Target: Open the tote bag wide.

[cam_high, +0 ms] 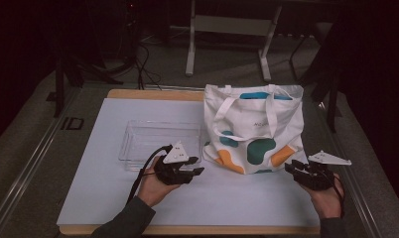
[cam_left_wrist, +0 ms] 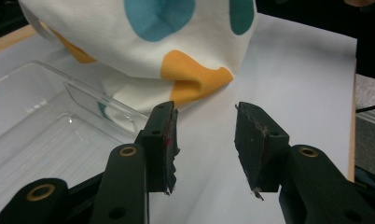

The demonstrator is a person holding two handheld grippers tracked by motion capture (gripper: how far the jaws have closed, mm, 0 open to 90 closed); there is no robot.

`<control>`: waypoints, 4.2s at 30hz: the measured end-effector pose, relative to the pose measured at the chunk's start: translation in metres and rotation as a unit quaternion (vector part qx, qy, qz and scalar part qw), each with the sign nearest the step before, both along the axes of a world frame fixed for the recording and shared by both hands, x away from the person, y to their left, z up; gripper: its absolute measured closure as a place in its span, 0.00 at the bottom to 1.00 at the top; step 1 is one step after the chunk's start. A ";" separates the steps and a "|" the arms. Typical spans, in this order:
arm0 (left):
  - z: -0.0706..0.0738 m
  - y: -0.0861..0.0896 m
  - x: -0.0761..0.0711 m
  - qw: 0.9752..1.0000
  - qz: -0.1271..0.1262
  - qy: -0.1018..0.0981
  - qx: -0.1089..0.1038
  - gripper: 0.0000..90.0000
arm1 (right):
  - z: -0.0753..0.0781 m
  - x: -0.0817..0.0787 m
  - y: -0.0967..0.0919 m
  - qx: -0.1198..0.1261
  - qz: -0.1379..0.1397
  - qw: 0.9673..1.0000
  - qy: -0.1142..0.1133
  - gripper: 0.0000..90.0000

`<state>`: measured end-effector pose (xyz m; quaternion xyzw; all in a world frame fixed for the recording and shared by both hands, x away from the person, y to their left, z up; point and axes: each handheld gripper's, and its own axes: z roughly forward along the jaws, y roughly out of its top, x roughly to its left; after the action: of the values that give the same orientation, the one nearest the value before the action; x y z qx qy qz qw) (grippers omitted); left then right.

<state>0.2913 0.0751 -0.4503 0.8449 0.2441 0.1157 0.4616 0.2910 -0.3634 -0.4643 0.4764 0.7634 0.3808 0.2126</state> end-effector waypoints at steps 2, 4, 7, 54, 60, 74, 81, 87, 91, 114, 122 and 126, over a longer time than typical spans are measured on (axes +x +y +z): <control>0.002 0.002 0.004 1.000 -0.001 0.000 -0.007 0.64 | 0.000 0.003 0.000 0.000 0.001 1.000 0.000 0.70; 0.005 0.004 0.010 1.000 0.004 -0.006 -0.003 0.64 | 0.002 0.006 0.001 0.001 0.002 1.000 0.000 0.70; 0.009 0.006 0.017 1.000 0.009 -0.009 -0.002 0.64 | 0.004 0.009 0.002 0.003 0.002 1.000 -0.001 0.70; 0.022 0.000 0.123 0.998 0.053 0.015 -0.007 0.61 | 0.046 0.093 -0.036 0.005 -0.051 0.998 -0.026 0.69; 0.021 -0.006 0.133 0.998 0.052 0.030 -0.010 0.59 | 0.051 0.103 -0.040 0.015 -0.060 0.998 -0.026 0.67; 0.015 -0.025 0.152 0.998 0.059 0.038 -0.004 0.54 | 0.055 0.131 -0.038 0.012 -0.068 0.998 -0.012 0.58; 0.013 -0.032 0.157 0.997 0.056 0.047 -0.023 0.67 | 0.055 0.139 -0.033 0.019 -0.054 0.998 0.000 0.68; 0.021 -0.043 0.151 0.998 0.058 0.031 0.007 0.90 | 0.054 0.142 -0.029 0.019 -0.047 0.999 0.004 0.82; 0.027 -0.050 0.147 0.998 0.052 0.016 0.026 0.95 | 0.056 0.139 -0.030 0.016 -0.038 0.999 -0.002 0.95; 0.045 -0.041 0.115 0.999 0.025 -0.019 -0.012 0.96 | 0.067 0.097 -0.044 0.010 -0.006 0.998 -0.056 0.97; 0.048 -0.040 0.107 0.999 0.015 -0.025 -0.014 0.96 | 0.070 0.083 -0.046 0.011 0.004 0.997 -0.073 0.97; 0.050 -0.039 0.103 0.999 0.011 -0.030 -0.012 0.96 | 0.071 0.077 -0.048 0.009 0.008 0.997 -0.077 0.97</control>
<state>0.3939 0.0357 -0.4002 0.8327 0.2413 0.1429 0.4774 0.3679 -0.4114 -0.3929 0.4416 0.7450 0.4250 0.2632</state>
